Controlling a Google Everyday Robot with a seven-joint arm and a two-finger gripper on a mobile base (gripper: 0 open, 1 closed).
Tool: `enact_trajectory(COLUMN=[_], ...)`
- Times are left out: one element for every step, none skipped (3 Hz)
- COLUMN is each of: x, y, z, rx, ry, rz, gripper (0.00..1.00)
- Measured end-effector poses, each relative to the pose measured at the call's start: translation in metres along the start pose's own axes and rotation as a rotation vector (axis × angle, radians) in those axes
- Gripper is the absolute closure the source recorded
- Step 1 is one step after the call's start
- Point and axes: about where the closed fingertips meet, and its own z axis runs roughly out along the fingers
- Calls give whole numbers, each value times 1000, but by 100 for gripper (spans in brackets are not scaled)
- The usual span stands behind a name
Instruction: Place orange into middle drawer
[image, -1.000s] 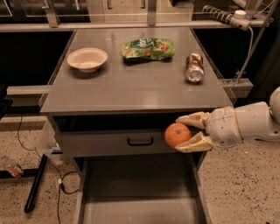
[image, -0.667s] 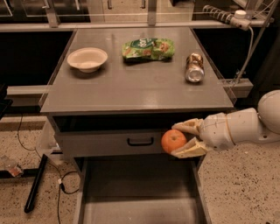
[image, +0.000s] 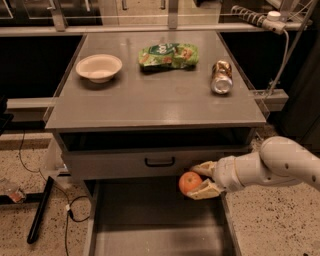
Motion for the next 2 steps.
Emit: enact_trajectory(x=[32,60], y=[-6,-15], z=[35,61], rx=[26,103], ry=[61,82], rz=[30,122], gripper=[100,100])
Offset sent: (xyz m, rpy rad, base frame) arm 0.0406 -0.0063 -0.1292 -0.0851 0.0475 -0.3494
